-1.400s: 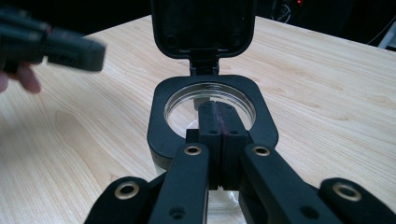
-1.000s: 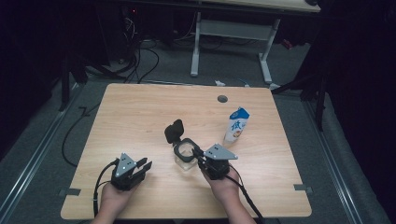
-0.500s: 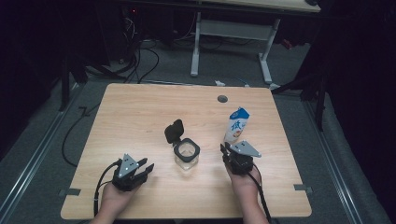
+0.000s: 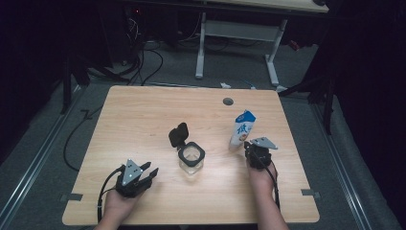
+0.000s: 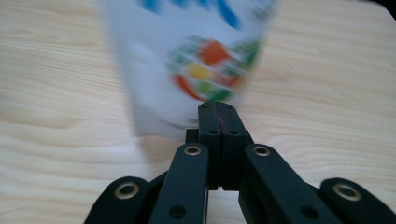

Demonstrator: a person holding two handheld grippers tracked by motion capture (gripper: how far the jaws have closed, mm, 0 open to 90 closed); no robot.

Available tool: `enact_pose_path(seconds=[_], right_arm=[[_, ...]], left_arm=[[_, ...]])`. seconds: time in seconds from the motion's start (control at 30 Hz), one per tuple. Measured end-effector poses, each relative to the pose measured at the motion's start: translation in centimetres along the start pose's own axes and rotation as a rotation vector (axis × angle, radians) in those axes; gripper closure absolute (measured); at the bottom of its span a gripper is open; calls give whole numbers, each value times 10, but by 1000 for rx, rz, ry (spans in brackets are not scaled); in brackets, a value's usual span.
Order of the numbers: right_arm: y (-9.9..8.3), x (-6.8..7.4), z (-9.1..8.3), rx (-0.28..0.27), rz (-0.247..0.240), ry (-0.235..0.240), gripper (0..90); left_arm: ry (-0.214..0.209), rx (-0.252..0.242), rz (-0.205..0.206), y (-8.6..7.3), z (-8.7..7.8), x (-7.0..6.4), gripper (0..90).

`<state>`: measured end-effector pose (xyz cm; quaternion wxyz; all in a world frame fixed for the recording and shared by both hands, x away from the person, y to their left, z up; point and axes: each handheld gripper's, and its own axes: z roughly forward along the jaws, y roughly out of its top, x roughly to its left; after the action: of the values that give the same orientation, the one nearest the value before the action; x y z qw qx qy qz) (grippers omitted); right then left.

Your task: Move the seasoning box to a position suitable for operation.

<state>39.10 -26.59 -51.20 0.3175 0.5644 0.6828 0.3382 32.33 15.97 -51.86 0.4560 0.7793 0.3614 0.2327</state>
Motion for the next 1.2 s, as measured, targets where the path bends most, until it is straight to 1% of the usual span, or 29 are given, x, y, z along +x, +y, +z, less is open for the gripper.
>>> enact_pose_path(seconds=[0.03, 0.1, 0.2, 0.23, 0.27, 0.4, 0.47, 0.57, 0.67, 0.73, 0.8, 0.87, 0.9, 0.97, 1.07, 1.13, 1.2], right_arm=[[-1, -5, 5, 10, 24, -5, 900], [-1, -11, 15, 18, 50, -2, 899], [2, -13, 25, 18, 61, 6, 900], [3, -13, 27, 16, 58, 6, 899], [4, -13, 29, 25, 67, 7, 899], [9, -13, 37, 16, 60, 14, 899], [11, -13, 41, 26, 68, 20, 899], [15, -12, 48, 26, 60, 27, 898], [19, -12, 52, 40, 54, 30, 884], [18, -13, 48, 38, 59, 29, 876], [14, -10, 37, 26, 54, 36, 876], [8, -6, 25, 15, 52, 59, 872], [4, -2, 17, 8, 41, 68, 867], [1, 6, 8, 1, 32, 83, 864], [1, 21, -5, -25, 3, 110, 846], [6, 31, -8, -28, -12, 121, 833], [10, 39, -6, -22, -34, 117, 820]], left_arm=[[2, 0, -1, 0, 0, 0, 607], [4, 0, -5, 0, 0, 1, 607], [8, -2, -3, 0, -1, 1, 607], [9, -4, -6, -1, -1, 1, 607], [9, -4, -7, -1, -1, 1, 607], [9, 2, -4, -1, 0, 1, 607], [8, 4, -3, -1, 0, 0, 607], [6, 6, -1, -2, 1, 0, 607], [5, 10, -1, -2, 1, 0, 607], [5, 10, -2, -2, 1, 0, 607], [4, 11, -6, -3, 1, 1, 604], [5, 12, -6, -3, 2, 1, 602], [5, 11, -6, -3, 2, 2, 602], [3, 12, -7, -3, 2, 1, 602], [0, 9, -6, -3, 2, 0, 600], [-1, 11, -3, -2, 2, -1, 599], [1, 8, -5, -3, 2, -1, 597]])
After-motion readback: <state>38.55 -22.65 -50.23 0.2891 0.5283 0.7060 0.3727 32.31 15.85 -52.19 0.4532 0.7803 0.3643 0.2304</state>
